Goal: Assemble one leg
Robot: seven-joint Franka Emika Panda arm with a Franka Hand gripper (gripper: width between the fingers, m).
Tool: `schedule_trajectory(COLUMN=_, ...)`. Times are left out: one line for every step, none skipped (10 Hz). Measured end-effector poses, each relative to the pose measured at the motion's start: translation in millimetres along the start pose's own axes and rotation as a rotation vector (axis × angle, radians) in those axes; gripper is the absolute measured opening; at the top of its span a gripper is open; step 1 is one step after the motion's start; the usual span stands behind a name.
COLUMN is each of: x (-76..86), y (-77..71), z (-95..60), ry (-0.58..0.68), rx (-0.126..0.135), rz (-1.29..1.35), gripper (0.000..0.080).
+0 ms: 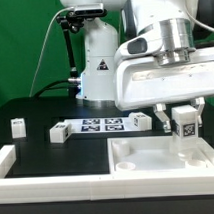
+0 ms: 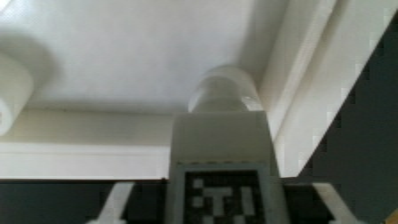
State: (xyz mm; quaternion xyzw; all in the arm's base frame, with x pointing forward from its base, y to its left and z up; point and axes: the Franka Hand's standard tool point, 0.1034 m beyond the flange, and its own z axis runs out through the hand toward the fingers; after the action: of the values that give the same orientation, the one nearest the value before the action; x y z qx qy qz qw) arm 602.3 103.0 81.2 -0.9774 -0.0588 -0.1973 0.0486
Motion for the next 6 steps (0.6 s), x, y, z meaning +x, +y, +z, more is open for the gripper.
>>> schedule_trajectory(x=-0.1, y=-2.5, z=0.1, ry=-0.001, rx=0.002, rz=-0.004, gripper=0.0288)
schedule_trajectory(x=0.0, y=-2.1, z=0.1, ry=-0.001, rx=0.001, rz=-0.004, gripper=0.0288)
schedule_trajectory(x=0.0, y=-2.4, z=0.1, ry=-0.001, rx=0.002, rz=-0.005, gripper=0.0288)
schedule_trajectory(x=0.0, y=-2.6, z=0.5, ry=0.0, rx=0.002, rz=-0.006, gripper=0.0288)
schedule_trajectory(x=1.0, y=-2.8, z=1.0, ry=0.01, rx=0.001, rz=-0.007, gripper=0.0288)
schedule_trajectory(x=2.8, y=-3.1, z=2.1, ry=0.032, rx=-0.002, rz=-0.008, gripper=0.0288)
